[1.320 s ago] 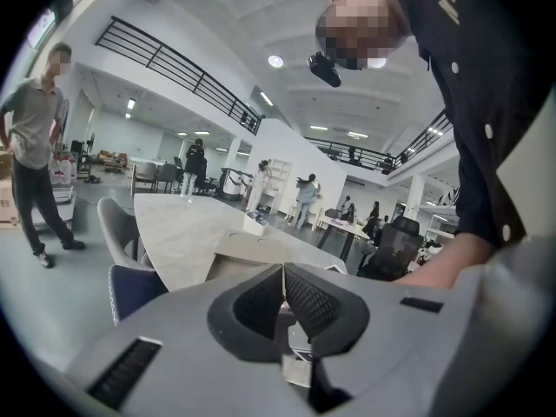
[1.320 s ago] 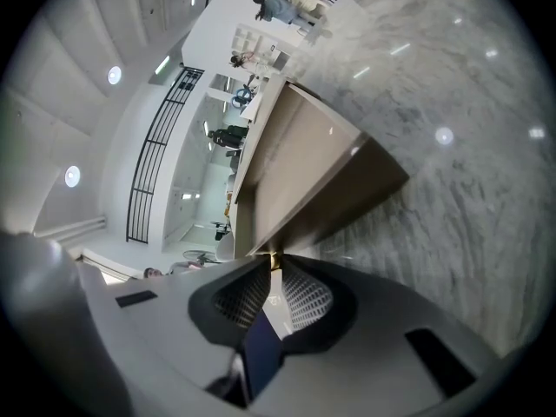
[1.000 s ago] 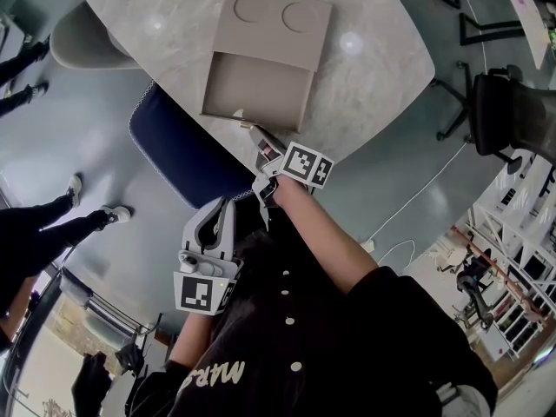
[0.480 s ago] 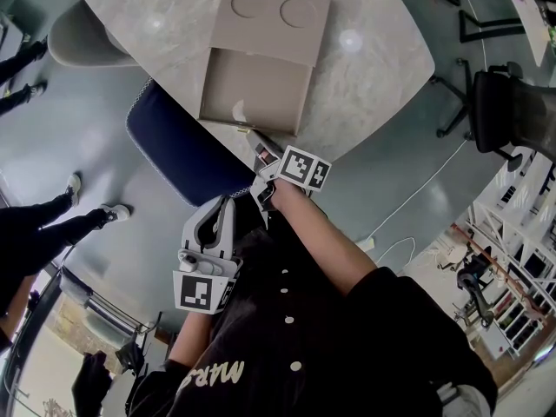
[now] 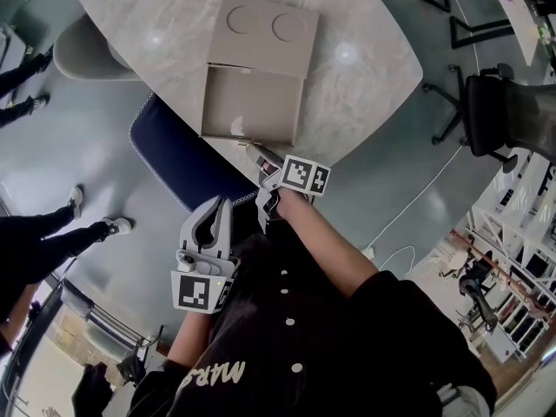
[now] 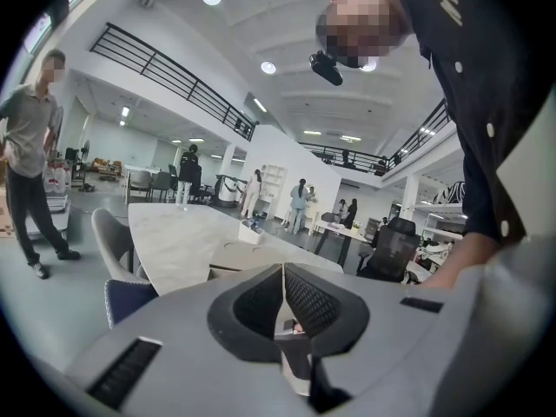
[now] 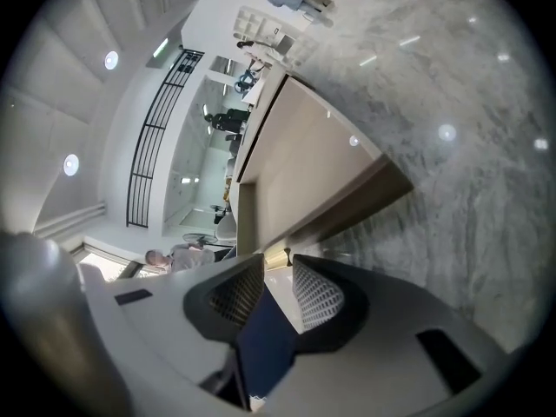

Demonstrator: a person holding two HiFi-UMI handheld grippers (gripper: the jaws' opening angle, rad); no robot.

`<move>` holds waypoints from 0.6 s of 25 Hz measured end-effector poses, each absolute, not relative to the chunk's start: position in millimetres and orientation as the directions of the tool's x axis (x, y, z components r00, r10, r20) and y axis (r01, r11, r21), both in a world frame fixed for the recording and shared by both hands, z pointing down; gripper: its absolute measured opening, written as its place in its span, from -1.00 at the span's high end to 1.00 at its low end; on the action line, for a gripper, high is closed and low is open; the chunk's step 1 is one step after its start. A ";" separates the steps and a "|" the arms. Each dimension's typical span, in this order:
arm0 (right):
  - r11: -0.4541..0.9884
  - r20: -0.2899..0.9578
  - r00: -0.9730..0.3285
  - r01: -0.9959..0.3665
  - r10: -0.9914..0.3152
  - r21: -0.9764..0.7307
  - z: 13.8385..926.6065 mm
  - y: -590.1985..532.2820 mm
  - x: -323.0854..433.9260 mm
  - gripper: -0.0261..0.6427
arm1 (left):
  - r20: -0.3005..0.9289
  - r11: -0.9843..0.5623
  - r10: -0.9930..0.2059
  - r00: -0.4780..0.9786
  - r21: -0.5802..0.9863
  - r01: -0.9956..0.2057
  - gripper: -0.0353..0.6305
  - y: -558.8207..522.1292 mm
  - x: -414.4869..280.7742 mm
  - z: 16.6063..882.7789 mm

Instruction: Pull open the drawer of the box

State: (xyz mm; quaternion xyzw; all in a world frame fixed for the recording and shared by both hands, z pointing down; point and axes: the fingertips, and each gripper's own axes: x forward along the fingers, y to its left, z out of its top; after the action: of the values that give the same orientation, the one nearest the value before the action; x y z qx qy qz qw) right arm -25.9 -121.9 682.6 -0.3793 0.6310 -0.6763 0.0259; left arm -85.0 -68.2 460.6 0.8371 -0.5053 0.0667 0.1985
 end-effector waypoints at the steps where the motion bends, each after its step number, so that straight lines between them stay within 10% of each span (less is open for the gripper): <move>1: -0.202 0.480 -0.714 -0.443 -0.510 -0.873 683.2 -122.8 -25.6 0.68 | 0.307 -0.415 -0.820 0.483 0.263 -0.871 0.84 -70.2 -84.1 458.4; 9: -0.143 0.511 -0.744 -0.503 -0.432 -0.853 668.5 -105.9 -26.8 0.55 | 0.248 -0.450 -0.828 0.503 0.241 -0.860 0.84 -81.7 -72.9 441.7; 15: 0.044 0.442 -0.728 -0.541 -0.524 -0.840 611.1 -126.7 -9.7 0.90 | 0.213 -0.439 -0.854 0.475 0.197 -0.877 0.84 -99.9 -83.5 422.6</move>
State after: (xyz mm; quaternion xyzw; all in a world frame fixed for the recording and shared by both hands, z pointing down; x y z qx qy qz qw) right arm -9.7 -126.7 611.1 -0.3684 0.7225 -0.5850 -0.0074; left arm -83.5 -99.9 422.6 0.8472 -0.5106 0.0407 0.1409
